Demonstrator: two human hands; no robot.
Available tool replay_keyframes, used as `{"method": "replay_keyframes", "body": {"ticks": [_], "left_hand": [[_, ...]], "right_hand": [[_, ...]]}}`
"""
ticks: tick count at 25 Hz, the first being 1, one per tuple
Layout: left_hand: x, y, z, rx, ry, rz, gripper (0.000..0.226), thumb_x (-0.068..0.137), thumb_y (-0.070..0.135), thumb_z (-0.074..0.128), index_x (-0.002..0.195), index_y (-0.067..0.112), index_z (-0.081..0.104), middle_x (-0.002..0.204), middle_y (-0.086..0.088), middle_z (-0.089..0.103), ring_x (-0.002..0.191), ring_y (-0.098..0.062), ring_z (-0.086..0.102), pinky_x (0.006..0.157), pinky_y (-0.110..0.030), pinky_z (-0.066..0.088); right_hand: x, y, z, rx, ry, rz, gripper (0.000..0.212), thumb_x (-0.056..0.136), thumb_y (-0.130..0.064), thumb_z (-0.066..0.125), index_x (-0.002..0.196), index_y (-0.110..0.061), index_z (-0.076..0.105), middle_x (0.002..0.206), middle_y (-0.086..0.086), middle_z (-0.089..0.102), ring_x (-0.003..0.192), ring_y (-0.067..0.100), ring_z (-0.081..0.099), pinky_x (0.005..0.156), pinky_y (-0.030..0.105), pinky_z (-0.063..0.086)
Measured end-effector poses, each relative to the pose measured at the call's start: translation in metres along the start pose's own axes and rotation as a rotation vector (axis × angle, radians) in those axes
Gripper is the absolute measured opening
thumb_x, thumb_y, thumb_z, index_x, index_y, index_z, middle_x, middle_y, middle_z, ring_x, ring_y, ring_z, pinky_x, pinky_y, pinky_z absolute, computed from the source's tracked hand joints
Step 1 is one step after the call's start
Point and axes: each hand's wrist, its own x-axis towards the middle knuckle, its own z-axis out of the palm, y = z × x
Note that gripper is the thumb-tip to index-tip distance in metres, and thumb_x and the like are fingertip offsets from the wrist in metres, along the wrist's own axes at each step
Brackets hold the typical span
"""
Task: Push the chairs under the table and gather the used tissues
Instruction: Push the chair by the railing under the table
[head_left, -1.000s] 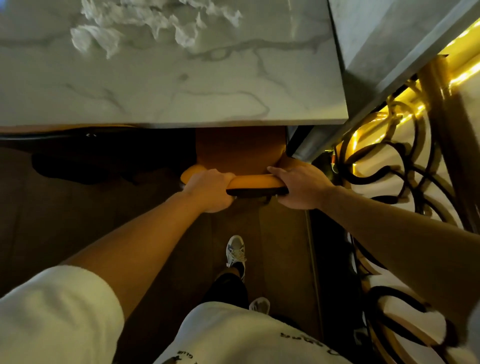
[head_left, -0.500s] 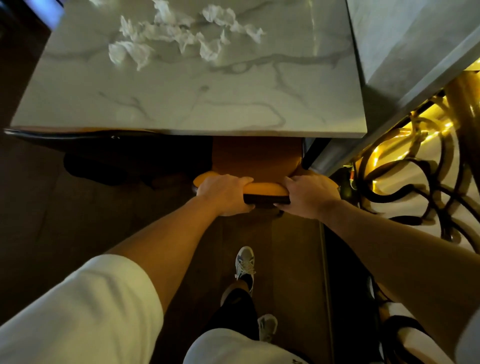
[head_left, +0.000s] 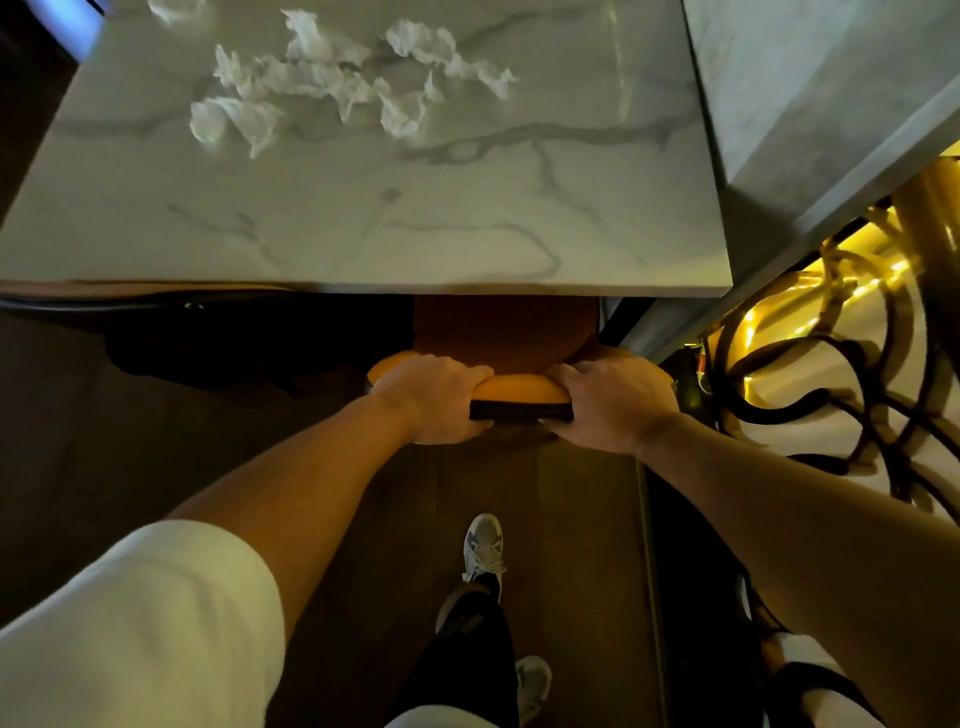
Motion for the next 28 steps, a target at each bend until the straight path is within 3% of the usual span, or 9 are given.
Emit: {"method": "replay_keyframes", "body": {"ticks": [6,12,17,28], "left_hand": [[0.016,-0.007,-0.008,-0.049,0.012,-0.011,0.062,0.089,0.067,0.054,0.140,0.032,0.047,0.112,0.007,0.064,0.095,-0.014,0.063,0.086,-0.038,0.055],[0.037,-0.018,-0.013,-0.004,0.032,-0.032,0.067,0.088,0.071,0.051,0.144,0.034,0.043,0.114,0.007,0.065,0.094,-0.016,0.064,0.084,-0.039,0.056],[0.051,-0.027,-0.018,0.009,0.057,-0.016,0.068,0.088,0.072,0.050,0.143,0.032,0.045,0.115,0.008,0.065,0.095,-0.015,0.064,0.086,-0.039,0.056],[0.057,-0.035,-0.020,0.091,0.112,0.035,0.070,0.092,0.074,0.042,0.142,0.025,0.047,0.116,0.004,0.067,0.089,-0.016,0.066,0.080,-0.036,0.057]], "right_hand": [[0.014,0.011,-0.008,-0.005,0.027,-0.012,0.062,0.086,-0.072,0.045,0.131,-0.030,0.057,0.098,-0.010,0.069,0.086,0.012,0.066,0.071,0.028,0.053],[0.032,0.023,-0.017,0.001,0.026,-0.019,0.061,0.088,-0.071,0.047,0.135,-0.033,0.054,0.102,-0.011,0.068,0.091,0.011,0.065,0.065,0.026,0.040],[0.046,0.033,-0.018,0.001,0.037,-0.013,0.062,0.086,-0.073,0.045,0.133,-0.033,0.055,0.097,-0.012,0.068,0.088,0.011,0.065,0.071,0.029,0.052],[0.055,0.040,-0.019,-0.003,0.057,-0.036,0.064,0.087,-0.073,0.043,0.133,-0.030,0.056,0.098,-0.011,0.069,0.089,0.011,0.066,0.070,0.027,0.050]]}}
